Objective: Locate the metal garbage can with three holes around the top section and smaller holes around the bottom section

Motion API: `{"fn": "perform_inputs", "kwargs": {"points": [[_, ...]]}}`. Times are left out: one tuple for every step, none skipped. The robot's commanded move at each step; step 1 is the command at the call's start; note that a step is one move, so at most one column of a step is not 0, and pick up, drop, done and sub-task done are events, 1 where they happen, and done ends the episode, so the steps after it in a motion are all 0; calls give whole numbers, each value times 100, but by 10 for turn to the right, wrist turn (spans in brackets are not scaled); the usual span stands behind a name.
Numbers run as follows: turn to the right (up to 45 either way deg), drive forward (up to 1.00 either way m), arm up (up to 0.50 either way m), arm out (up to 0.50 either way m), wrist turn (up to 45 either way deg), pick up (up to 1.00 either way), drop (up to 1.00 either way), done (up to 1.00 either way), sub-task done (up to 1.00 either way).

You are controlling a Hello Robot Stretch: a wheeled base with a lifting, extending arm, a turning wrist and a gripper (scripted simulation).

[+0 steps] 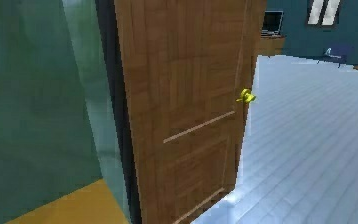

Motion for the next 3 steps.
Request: {"fn": "perform_inputs", "kwargs": {"points": [[-450,0,0,0,0,0,0,0,0],[-450,0,0,0,0,0,0,0,0],[-180,0,0,0,0,0,0,0,0]]}}
